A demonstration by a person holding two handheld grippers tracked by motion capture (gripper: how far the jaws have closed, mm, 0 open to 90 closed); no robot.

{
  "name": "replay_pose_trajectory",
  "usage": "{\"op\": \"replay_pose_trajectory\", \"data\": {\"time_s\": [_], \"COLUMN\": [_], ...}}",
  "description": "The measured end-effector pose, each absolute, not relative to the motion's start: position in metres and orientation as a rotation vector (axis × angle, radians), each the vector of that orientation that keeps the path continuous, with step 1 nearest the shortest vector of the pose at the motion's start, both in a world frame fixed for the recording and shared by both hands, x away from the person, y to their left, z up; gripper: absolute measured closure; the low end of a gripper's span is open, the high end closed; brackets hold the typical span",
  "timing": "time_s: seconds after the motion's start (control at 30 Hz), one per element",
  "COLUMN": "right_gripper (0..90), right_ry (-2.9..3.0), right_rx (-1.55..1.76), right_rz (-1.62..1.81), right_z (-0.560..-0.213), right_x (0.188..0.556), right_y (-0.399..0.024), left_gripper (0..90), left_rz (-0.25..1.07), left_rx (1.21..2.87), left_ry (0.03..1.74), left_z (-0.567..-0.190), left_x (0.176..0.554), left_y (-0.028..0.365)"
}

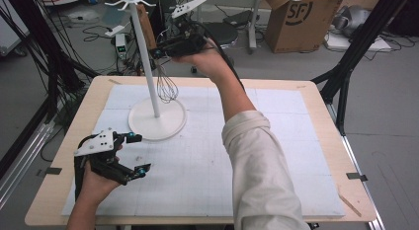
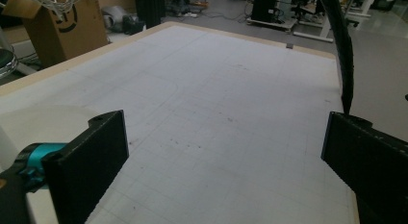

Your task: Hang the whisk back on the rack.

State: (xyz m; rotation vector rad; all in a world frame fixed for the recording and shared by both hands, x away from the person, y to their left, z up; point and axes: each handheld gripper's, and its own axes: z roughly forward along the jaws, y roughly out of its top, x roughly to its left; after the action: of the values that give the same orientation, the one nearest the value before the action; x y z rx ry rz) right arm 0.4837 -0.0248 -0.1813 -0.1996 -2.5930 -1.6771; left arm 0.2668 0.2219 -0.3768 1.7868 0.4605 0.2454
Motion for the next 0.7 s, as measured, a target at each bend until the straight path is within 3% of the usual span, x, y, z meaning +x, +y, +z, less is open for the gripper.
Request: {"op": "replay_pose_trajectory", "data": {"time_s": [0.7], "right_gripper": [72.3], "right_ry": [-2.528], "right_rx": [-0.303], "right_rz": [-1.676], "right_z": [-0.187], "right_x": [0.492], "right_y": [-0.002], "left_gripper": [3.1], "left_rz": [0.245], "left_rx": [1.794], "left_ry": [0.476], "left_z": [-0.38], "left_x": [0.268], "left_y": [0.225]}}
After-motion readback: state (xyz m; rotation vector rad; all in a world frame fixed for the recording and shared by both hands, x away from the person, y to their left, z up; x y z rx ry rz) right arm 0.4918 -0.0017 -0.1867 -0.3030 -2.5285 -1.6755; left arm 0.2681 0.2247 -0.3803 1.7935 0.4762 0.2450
